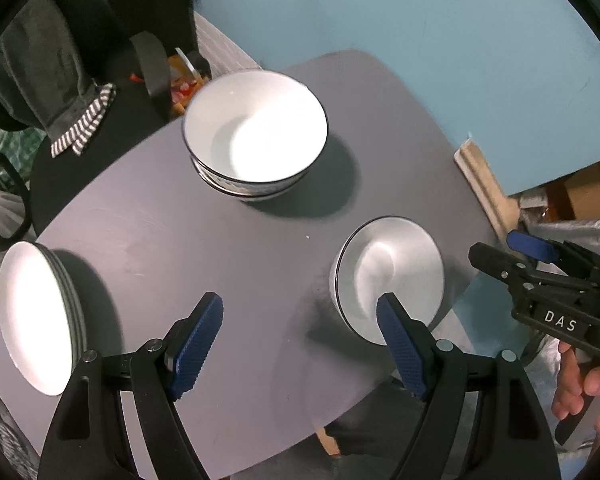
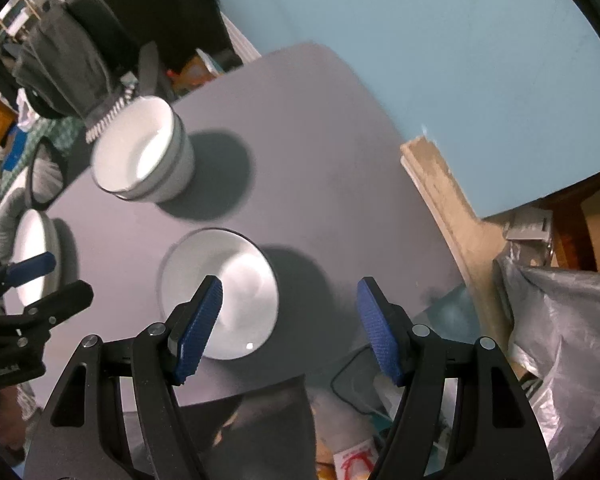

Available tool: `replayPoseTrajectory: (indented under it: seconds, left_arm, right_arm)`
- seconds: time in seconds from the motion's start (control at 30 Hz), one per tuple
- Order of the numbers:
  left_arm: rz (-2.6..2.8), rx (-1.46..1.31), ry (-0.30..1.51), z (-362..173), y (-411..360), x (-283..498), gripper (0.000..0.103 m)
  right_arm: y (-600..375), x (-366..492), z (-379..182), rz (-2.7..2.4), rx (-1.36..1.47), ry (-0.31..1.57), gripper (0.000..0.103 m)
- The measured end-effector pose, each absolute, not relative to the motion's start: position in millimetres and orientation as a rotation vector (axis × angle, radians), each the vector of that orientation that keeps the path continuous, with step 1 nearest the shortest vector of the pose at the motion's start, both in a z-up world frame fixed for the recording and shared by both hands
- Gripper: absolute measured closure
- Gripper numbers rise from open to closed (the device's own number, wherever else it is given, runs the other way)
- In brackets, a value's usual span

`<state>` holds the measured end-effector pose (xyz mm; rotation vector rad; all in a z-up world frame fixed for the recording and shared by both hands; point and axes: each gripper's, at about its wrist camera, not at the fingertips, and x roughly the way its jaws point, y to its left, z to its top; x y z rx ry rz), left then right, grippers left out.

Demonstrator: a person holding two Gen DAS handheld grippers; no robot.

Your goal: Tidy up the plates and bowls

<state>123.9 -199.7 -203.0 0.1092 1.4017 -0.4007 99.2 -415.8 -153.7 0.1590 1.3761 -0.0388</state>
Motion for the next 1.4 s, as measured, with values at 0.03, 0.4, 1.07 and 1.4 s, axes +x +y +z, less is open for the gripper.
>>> replayPoseTrajectory:
  seconds: [0.03, 0.4, 1.07, 1.4]
  left_arm:
    - [-0.404, 0.122, 1.406, -208.1, -201.8, 124.3, 0.022]
    - [-0.443, 0.159, 1.474, -253.7, -224.3, 123.6, 0.022]
    - [-0.389, 0.168, 1.55, -292.7, -238.4, 133.2, 0.044]
    - [-0.411, 0.134, 1.585, -298.3, -241.9, 133.8, 0.073]
  right_arm:
    - [-416.2, 98.4, -159.4, -0.036, 0.159, 1.384, 0.034]
    - [-421.1, 98.2, -199.1, 0.008, 0.191, 1.437, 0.034]
    - [-421.0, 107.0, -241.0, 0.075, 0.207, 1.527, 0.044]
    - [-412.7, 106.8, -241.5, 0.111, 0.221, 1.548, 0.067]
